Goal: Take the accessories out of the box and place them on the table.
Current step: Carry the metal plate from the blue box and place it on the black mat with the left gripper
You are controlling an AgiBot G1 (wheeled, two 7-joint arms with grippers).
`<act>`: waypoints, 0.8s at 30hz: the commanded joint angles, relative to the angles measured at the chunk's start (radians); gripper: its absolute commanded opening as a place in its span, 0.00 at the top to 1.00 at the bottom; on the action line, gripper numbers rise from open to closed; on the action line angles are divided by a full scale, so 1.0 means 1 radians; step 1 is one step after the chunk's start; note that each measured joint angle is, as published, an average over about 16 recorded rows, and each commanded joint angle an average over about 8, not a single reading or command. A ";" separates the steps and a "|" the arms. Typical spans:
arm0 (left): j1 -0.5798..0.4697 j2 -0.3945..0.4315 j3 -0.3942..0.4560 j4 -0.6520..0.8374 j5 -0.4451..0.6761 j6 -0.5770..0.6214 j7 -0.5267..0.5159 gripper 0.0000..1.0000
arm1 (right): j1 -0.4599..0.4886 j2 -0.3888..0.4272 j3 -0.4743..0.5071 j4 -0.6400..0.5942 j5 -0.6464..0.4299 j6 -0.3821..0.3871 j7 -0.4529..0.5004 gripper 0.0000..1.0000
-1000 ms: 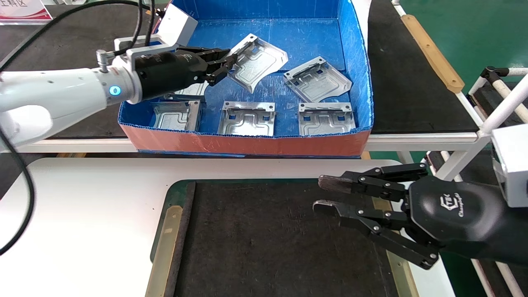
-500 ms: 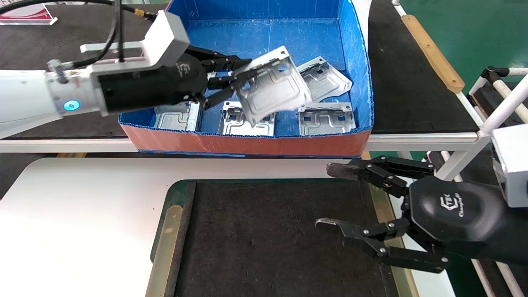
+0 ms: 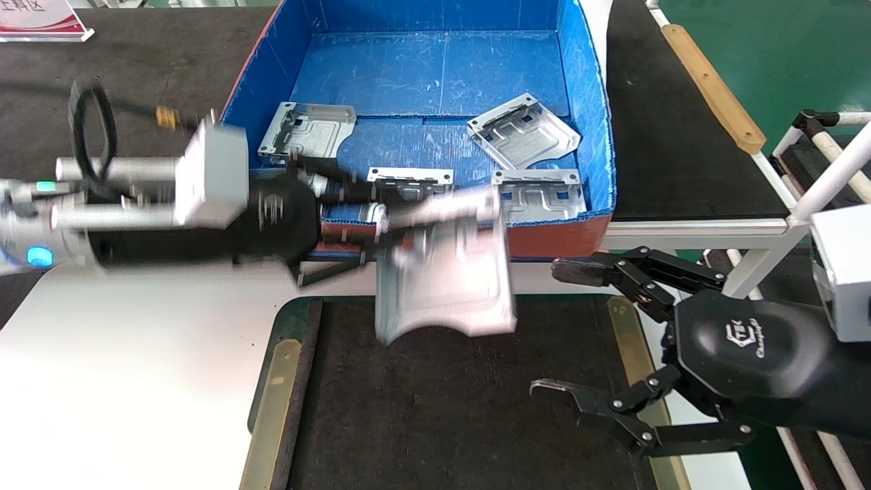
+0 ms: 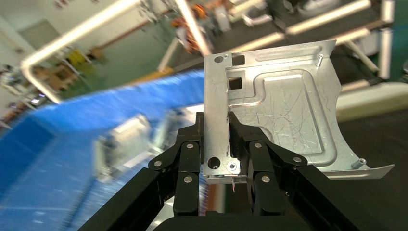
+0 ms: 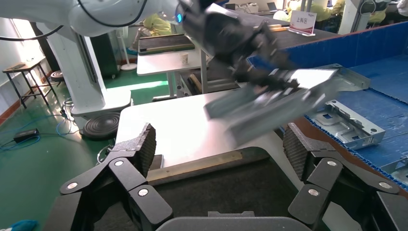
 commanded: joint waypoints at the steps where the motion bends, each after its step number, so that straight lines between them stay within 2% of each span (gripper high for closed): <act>1: 0.021 -0.018 0.021 -0.026 -0.014 0.009 -0.002 1.00 | 0.000 0.000 0.000 0.000 0.000 0.000 0.000 0.00; 7: 0.102 -0.044 0.095 -0.136 -0.009 -0.017 0.014 1.00 | 0.000 0.000 0.000 0.000 0.000 0.000 0.000 0.00; 12: 0.183 -0.023 0.139 -0.208 0.064 -0.119 0.072 1.00 | 0.000 0.000 0.000 0.000 0.000 0.000 0.000 0.00; 18: 0.274 0.059 0.166 -0.207 0.156 -0.321 0.132 1.00 | 0.000 0.000 0.000 0.000 0.000 0.000 0.000 0.00; 24: 0.312 0.178 0.170 -0.104 0.197 -0.493 0.209 1.00 | 0.000 0.000 0.000 0.000 0.000 0.000 0.000 0.00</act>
